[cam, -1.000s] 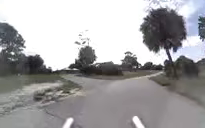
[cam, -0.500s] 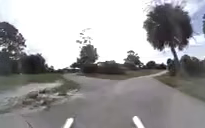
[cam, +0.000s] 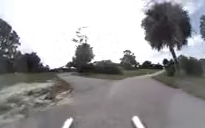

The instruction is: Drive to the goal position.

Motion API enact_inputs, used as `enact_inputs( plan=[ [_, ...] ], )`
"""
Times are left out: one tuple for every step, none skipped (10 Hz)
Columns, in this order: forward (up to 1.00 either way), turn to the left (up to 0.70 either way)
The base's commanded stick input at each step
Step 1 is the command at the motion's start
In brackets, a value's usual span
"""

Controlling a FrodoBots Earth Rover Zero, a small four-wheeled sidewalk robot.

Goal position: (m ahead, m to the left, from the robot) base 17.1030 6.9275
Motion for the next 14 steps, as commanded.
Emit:
enact_inputs(
  plan=[
    [0.69,0.03],
    [0.69,0.03],
    [0.69,0.03],
    [0.69,0.03],
    [0.69,0.03],
    [0.69,0.03],
    [0.69,0.03],
    [0.69,0.04],
    [0.69,0.16],
    [0.69,0.27],
    [0.69,0.34],
    [0.69,0.34],
    [0.69,0.34],
    [0.69,0.34]
  ],
)
